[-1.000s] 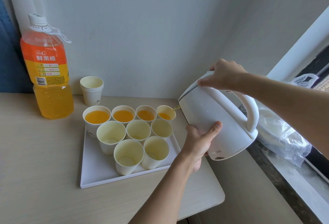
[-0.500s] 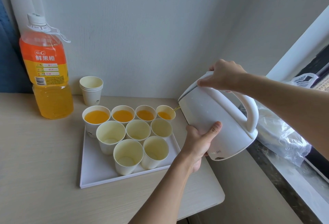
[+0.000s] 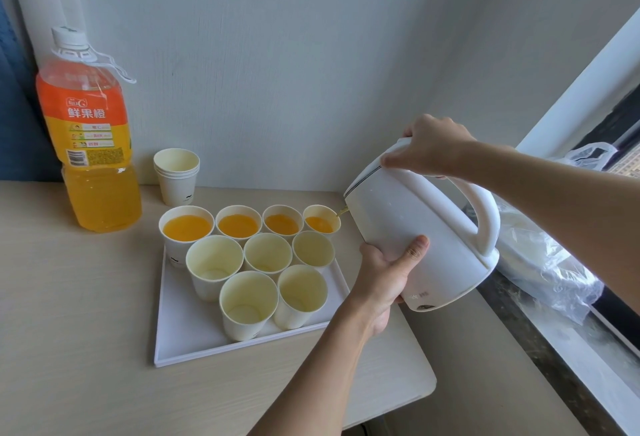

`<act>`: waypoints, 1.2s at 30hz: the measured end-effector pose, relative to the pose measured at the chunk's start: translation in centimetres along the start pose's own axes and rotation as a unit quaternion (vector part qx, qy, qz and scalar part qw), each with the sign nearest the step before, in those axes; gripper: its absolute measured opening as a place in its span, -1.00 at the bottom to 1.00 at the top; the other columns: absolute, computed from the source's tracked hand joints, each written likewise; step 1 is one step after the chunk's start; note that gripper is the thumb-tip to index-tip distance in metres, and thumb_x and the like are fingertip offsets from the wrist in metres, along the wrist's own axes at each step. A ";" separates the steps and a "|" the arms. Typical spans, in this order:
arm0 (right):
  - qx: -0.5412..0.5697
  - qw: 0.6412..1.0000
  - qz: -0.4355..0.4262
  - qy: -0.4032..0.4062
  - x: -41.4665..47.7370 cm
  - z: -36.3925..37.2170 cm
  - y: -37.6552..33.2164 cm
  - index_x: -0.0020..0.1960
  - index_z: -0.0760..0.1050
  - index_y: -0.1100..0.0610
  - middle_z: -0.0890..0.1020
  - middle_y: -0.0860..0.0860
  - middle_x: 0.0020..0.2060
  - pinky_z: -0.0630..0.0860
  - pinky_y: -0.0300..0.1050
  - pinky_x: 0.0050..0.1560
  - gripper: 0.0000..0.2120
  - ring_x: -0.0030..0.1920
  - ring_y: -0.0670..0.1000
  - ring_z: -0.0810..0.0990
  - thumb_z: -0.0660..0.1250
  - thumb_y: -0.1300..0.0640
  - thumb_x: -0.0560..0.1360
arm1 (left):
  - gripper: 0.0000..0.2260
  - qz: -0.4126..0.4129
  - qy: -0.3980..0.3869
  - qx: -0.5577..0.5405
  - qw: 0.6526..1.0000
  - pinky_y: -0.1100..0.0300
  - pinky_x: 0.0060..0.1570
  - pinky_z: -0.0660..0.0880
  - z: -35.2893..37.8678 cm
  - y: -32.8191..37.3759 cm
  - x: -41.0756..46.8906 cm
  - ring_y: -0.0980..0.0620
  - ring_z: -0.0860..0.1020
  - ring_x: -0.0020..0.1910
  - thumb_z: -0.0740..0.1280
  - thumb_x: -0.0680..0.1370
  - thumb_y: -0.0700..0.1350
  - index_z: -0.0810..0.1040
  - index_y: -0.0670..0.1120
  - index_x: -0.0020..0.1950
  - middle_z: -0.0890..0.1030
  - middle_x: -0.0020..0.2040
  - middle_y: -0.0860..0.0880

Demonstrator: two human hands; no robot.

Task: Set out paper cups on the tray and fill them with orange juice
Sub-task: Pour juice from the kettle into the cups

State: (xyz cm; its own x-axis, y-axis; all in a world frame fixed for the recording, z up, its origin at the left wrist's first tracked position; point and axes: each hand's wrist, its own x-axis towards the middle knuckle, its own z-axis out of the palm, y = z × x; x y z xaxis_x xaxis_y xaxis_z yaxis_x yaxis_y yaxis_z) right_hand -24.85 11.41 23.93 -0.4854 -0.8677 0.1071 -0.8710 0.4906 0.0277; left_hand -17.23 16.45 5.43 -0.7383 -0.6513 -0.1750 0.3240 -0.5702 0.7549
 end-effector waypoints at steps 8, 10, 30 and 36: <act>0.002 1.000 -0.002 -0.002 0.0 -0.1 0.0 -0.22 0.55 0.19 0.56 0.09 -0.44 0.37 -0.22 -0.39 -0.66 -0.42 0.10 0.54 0.40 -0.11 0.37 | -0.22 -0.001 0.002 0.011 1.000 -0.15 0.02 0.63 0.0 0.0 0.0 -0.09 0.62 0.20 0.56 0.32 0.17 0.37 -0.09 0.42 0.64 0.27 -0.06; 0.000 1.000 -0.001 -0.001 0.0 0.0 -0.1 -0.22 0.55 0.19 0.56 0.09 -0.44 0.39 -0.21 -0.38 -0.66 -0.44 0.10 0.54 0.40 -0.11 0.36 | -0.25 -0.005 0.001 0.010 1.000 -0.15 0.02 0.63 0.0 0.2 -0.1 -0.05 0.63 0.14 0.57 0.36 0.15 0.37 -0.10 0.42 0.64 0.27 -0.08; 0.009 0.999 0.012 0.035 -0.1 0.6 1.0 -0.18 0.54 0.14 0.53 0.08 -0.32 0.35 -0.16 -0.36 -0.66 -0.29 0.10 0.49 0.38 -0.16 0.36 | -0.26 0.024 0.018 0.029 0.999 0.01 0.08 0.60 -0.5 -0.1 0.5 -0.05 0.63 0.24 0.61 0.38 0.12 0.36 -0.12 0.40 0.65 0.27 -0.05; 0.062 0.997 0.030 0.040 -1.0 0.8 2.2 -0.22 0.50 0.09 0.56 0.07 -0.26 0.33 -0.16 -0.37 -0.71 -0.24 0.12 0.53 0.39 -0.15 0.37 | -0.33 0.036 0.028 0.081 0.996 -0.02 0.21 0.61 -0.7 0.3 0.1 0.04 0.62 0.21 0.60 0.44 0.06 0.33 -0.10 0.38 0.64 0.26 0.02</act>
State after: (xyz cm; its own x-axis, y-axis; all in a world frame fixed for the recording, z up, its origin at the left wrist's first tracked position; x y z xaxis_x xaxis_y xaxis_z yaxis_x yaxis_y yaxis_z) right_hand -26.36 13.31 23.14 -0.5342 -0.8249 0.1848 -0.8453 0.5241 -0.1039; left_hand -16.80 15.87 5.15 -0.6802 -0.7179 -0.1480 0.2729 -0.4355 0.8578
